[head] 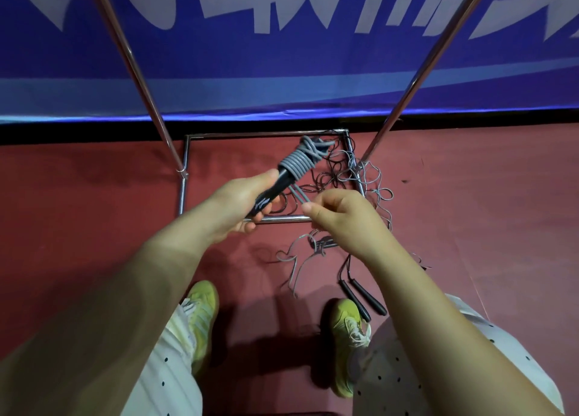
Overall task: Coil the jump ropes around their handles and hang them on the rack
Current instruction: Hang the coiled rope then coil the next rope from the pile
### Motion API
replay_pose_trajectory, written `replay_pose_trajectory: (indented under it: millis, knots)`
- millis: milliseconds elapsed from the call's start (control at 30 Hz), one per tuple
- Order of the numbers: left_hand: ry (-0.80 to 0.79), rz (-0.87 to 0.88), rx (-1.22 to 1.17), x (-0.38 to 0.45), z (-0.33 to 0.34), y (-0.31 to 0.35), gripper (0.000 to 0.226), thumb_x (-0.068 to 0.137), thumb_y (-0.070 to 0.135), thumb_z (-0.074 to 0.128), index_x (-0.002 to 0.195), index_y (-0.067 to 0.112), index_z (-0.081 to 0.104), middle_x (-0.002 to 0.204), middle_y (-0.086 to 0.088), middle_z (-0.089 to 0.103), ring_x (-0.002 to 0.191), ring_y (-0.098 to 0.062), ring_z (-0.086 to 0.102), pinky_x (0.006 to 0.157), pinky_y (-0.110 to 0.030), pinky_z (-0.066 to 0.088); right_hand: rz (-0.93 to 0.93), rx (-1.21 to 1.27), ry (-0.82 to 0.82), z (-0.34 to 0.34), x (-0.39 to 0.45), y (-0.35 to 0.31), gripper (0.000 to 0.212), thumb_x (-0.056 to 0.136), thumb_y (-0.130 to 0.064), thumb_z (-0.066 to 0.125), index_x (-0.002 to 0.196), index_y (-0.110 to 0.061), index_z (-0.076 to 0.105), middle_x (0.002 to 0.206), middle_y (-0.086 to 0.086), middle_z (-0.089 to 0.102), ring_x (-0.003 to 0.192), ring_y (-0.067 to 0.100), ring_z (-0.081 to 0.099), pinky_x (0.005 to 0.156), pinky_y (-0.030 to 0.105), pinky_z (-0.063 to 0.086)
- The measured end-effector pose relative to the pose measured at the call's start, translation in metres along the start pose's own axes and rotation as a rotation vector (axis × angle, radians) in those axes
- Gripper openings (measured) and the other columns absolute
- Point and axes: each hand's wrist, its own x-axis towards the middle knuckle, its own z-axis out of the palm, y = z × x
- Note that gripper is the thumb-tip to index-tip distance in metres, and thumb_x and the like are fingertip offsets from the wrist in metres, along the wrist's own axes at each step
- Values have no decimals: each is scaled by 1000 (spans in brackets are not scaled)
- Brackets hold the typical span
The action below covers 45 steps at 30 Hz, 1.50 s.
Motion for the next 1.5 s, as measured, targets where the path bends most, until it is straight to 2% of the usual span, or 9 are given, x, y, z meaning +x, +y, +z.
replay_pose_trajectory:
  millis: [267, 467, 567, 667, 800, 1033, 1200, 1300, 1500]
  knots:
    - [37, 120, 45, 2, 10, 0, 12, 92, 29, 60, 86, 20, 55, 64, 4, 52, 56, -8, 47, 51, -23, 38, -73, 18, 93, 5, 0, -6, 32, 94, -30, 58, 68, -13, 64, 60, 4, 63, 44, 5, 42, 54, 28, 37]
    - [87, 304, 196, 2, 14, -2, 31, 73, 18, 80, 82, 19, 50, 65, 0, 57, 57, -16, 52, 54, -29, 42, 10, 178, 172, 6, -3, -13, 38, 94, -38, 56, 67, -14, 69, 56, 10, 46, 55, 13, 41, 56, 31, 33]
    - [62, 337, 331, 0, 9, -3, 37, 65, 33, 83, 79, 27, 50, 64, 9, 57, 55, -10, 51, 57, -30, 43, 37, 107, 151, 5, -2, -12, 52, 93, -41, 56, 72, 6, 61, 59, 7, 38, 55, 14, 34, 54, 30, 27]
    - [-94, 225, 224, -7, 6, -2, 44, 62, 52, 74, 86, 24, 51, 79, -4, 68, 70, -23, 65, 68, -41, 53, -7, 140, 164, 1, -1, -13, 54, 94, -36, 58, 72, 14, 54, 60, 7, 33, 54, 12, 29, 50, 28, 23]
    - [-279, 47, -111, -22, 11, 1, 22, 96, 33, 50, 100, 12, 56, 84, -11, 74, 73, -30, 71, 71, -43, 58, -9, 253, 96, -2, 0, -14, 52, 89, -38, 64, 66, 8, 56, 54, 1, 31, 51, 12, 27, 49, 26, 22]
    - [-578, -148, -533, -26, 12, 9, 52, 81, 48, 35, 98, 15, 71, 91, -20, 71, 71, -36, 70, 69, -48, 58, -37, 454, -8, -12, -2, -17, 38, 94, -20, 59, 57, -14, 55, 42, -13, 44, 42, 0, 35, 47, 14, 28]
    - [-543, -76, -562, -28, 15, 14, 43, 80, 43, 38, 88, 11, 66, 70, -7, 63, 52, -20, 60, 52, -33, 55, -64, 453, -47, -17, -1, -12, 30, 85, -37, 59, 62, -19, 64, 53, -8, 45, 50, 7, 37, 51, 18, 32]
    - [-464, 48, -528, -27, 7, 17, 35, 82, 41, 35, 90, 14, 56, 66, -7, 59, 47, -20, 55, 47, -26, 48, 136, 558, -188, -18, 2, -9, 54, 97, -50, 37, 66, -21, 70, 62, -2, 55, 57, 13, 47, 59, 26, 43]
    - [-420, 229, -386, -25, -11, 14, 26, 85, 36, 37, 93, 16, 51, 64, -10, 59, 45, -24, 54, 48, -26, 43, 228, 559, -401, -25, -5, -9, 51, 102, -38, 32, 87, -7, 69, 58, 2, 55, 51, 15, 48, 48, 25, 43]
